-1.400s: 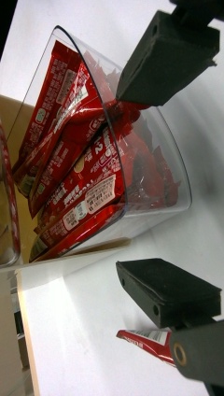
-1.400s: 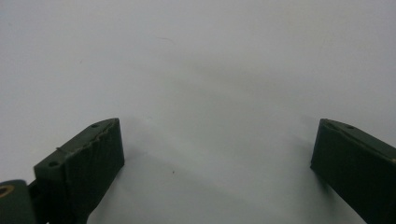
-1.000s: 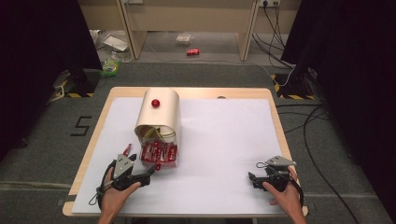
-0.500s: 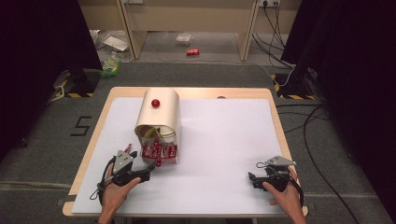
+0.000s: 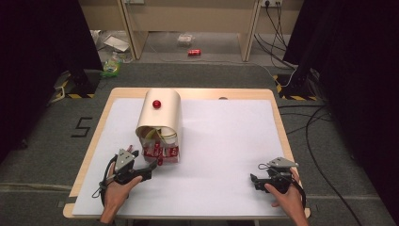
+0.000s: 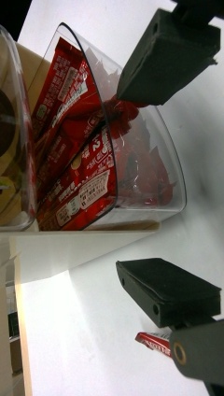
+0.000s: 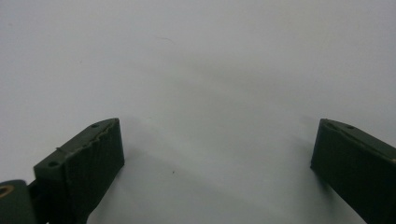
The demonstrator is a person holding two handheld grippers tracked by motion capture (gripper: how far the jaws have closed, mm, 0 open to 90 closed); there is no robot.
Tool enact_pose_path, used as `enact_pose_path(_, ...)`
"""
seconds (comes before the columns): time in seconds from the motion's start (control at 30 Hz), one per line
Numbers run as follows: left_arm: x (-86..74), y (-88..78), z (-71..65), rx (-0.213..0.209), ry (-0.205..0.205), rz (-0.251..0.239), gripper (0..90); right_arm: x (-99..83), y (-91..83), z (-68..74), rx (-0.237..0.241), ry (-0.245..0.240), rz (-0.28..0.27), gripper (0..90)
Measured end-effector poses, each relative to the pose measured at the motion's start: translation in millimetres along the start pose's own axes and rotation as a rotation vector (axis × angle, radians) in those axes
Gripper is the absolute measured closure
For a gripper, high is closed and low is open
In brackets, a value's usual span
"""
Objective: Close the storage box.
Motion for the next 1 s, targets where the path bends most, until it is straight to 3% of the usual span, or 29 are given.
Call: enact_pose_path(1.0, 9.9, 7.6, 12.7, 0.039, -0.022, -0.007, 14.4, -0.1, 0.0, 0.0, 0.001, 0.0, 0.001, 2.9)
Point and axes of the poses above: each handheld gripper's, and its own axes: y roughly forward along the jaws, x roughly out of its top, z roughly to its left, the point moved 10 cm from there along y, roughly forward along the jaws, and after that the axes turned 4 degrees about -x, right-handed, at the moved point
